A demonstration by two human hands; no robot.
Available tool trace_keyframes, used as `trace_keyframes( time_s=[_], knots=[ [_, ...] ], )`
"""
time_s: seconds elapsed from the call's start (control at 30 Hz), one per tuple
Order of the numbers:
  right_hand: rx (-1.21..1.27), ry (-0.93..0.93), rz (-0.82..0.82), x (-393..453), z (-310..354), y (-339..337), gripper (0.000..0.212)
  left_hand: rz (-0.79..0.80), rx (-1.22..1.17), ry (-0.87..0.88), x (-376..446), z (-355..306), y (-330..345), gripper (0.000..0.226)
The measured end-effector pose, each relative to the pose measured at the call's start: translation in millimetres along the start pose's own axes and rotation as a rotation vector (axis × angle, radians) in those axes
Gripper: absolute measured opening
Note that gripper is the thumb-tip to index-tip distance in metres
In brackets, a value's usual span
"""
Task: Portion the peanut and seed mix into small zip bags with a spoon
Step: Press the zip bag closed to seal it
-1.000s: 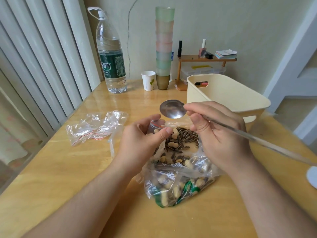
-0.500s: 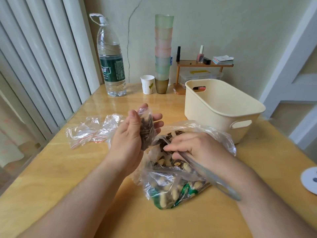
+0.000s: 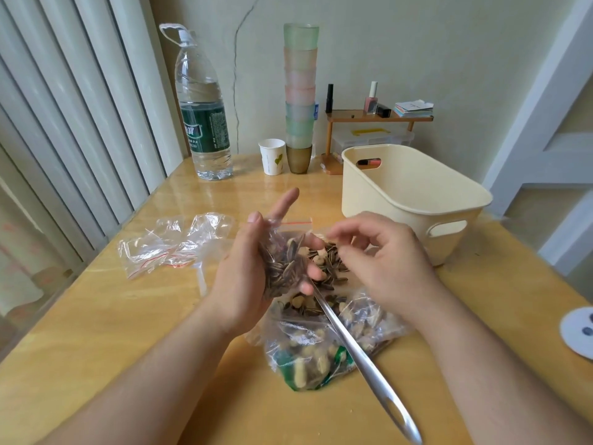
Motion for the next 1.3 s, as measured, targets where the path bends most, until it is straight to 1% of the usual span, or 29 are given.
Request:
trace_keyframes(
  time_s=[0.03, 0.07, 0.13, 0.17, 0.2, 0.27, 0.33, 0.43, 0.5, 0.53, 0.6, 0.63, 0.7, 0.77, 0.83, 0.87, 0.9, 0.97, 1.07, 1.13, 1.17, 1.23, 1.3],
  knots=[
    [0.131, 0.074, -0.015, 0, 1, 0, 0.025, 0.022, 0.043, 0.010, -1, 1, 2, 0.057],
    [0.247, 0.137, 0.020, -1, 3, 3, 0.022, 0.041, 0.086, 0.019, -3, 2, 4, 0.055],
    [0.337, 0.212, 0.119, -4, 1, 12, 0.028, 0.068, 0.164, 0.043, -7, 3, 8, 0.054],
    [0.370, 0.240, 0.173, -7, 1, 16, 0.027, 0.076, 0.198, 0.060, -9, 4, 9, 0.054],
    [0.406, 0.254, 0.202, -9, 1, 20, 0.021, 0.079, 0.221, 0.074, -10, 4, 10, 0.054],
    [0.406, 0.251, 0.175, -8, 2, 18, 0.007, 0.081, 0.240, 0.095, -12, 3, 11, 0.054],
    [0.385, 0.257, 0.114, -7, 2, 15, 0.001, 0.090, 0.225, 0.093, -13, 2, 13, 0.053],
    [0.447, 0.315, 0.008, -7, 4, 11, 0.007, 0.049, 0.189, 0.011, -14, 4, 15, 0.057],
    [0.407, 0.267, -0.061, -7, 6, 9, 0.008, -0.009, 0.209, 0.003, -14, 7, 14, 0.060],
    [0.382, 0.232, -0.091, -7, 7, 7, 0.008, -0.028, 0.230, 0.020, -13, 8, 14, 0.056],
    [0.291, 0.154, -0.127, -5, 8, 5, 0.010, -0.024, 0.269, 0.036, -13, 10, 14, 0.048],
    [0.238, 0.119, -0.132, -5, 9, 4, 0.011, -0.012, 0.294, 0.032, -13, 10, 14, 0.049],
    [0.193, 0.075, -0.127, -5, 11, 4, 0.013, 0.003, 0.386, 0.025, -13, 11, 13, 0.056],
    [0.209, 0.064, -0.128, -6, 11, 4, 0.014, 0.045, 0.463, 0.025, -16, 11, 16, 0.062],
    [0.228, 0.079, -0.122, -5, 11, 5, 0.014, 0.080, 0.457, 0.015, -17, 10, 17, 0.078],
    [0.234, 0.084, -0.119, -5, 10, 6, 0.014, 0.091, 0.449, 0.025, -16, 11, 15, 0.084],
    [0.253, 0.101, -0.120, -5, 10, 7, 0.012, 0.096, 0.455, 0.050, -15, 9, 14, 0.085],
    [0.311, 0.151, -0.136, -4, 6, 6, 0.001, 0.081, 0.460, 0.112, -14, 5, 12, 0.075],
    [0.362, 0.195, -0.151, -3, 1, 5, 0.008, -0.062, 0.290, 0.149, -11, -4, 7, 0.040],
    [0.383, 0.214, -0.143, -3, -1, 5, 0.009, -0.179, 0.237, 0.210, -7, -11, -2, 0.023],
    [0.391, 0.223, -0.137, -3, -2, 6, 0.008, -0.214, 0.223, 0.233, -5, -13, -6, 0.020],
    [0.382, 0.225, -0.122, -3, -3, 8, 0.004, -0.237, 0.207, 0.257, -3, -13, -9, 0.016],
    [0.384, 0.238, -0.115, -2, -4, 9, 0.007, -0.262, 0.182, 0.280, -4, -13, -10, 0.015]
  ],
)
Point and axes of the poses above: each hand's wrist, its own x-axis towards the middle knuckle, its own y-axis out of the palm, z = x × y, the point moved 6 cm from there along x, towards the middle knuckle, and after that the axes turned 14 degrees about -z, right-handed, at the moved point
